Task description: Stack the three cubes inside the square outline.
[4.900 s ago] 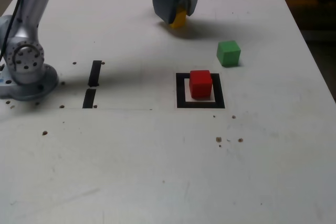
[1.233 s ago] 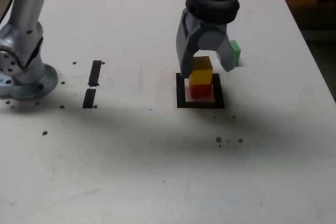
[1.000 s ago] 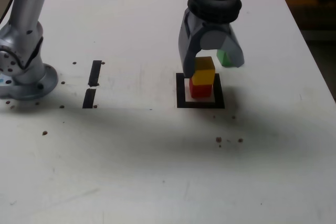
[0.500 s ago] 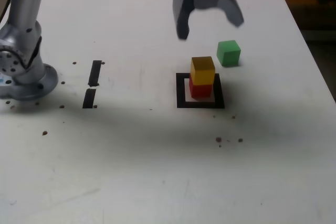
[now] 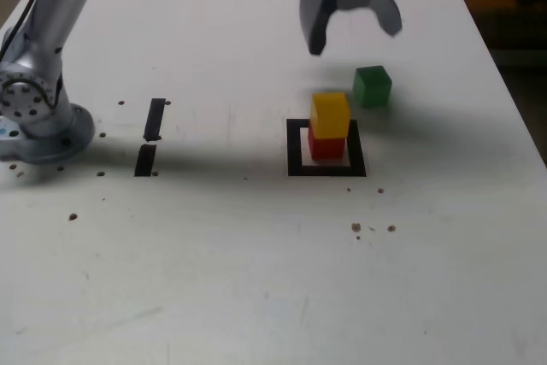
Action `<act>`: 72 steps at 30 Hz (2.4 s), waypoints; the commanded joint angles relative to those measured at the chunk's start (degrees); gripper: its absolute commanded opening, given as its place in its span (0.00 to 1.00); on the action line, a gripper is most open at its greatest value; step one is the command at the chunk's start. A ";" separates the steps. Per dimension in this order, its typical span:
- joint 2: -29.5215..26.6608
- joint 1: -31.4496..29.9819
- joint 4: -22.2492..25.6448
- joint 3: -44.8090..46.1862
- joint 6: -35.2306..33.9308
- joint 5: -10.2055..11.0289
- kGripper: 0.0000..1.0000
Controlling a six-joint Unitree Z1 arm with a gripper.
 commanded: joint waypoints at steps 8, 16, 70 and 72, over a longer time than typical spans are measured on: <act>3.15 -0.25 -4.93 0.63 -0.58 -0.80 0.89; 4.52 -0.25 -5.79 -1.22 -0.58 -1.19 0.86; -13.01 -15.29 5.24 4.52 -11.64 -3.20 0.16; -12.48 -15.34 4.99 5.18 -12.13 -3.37 0.16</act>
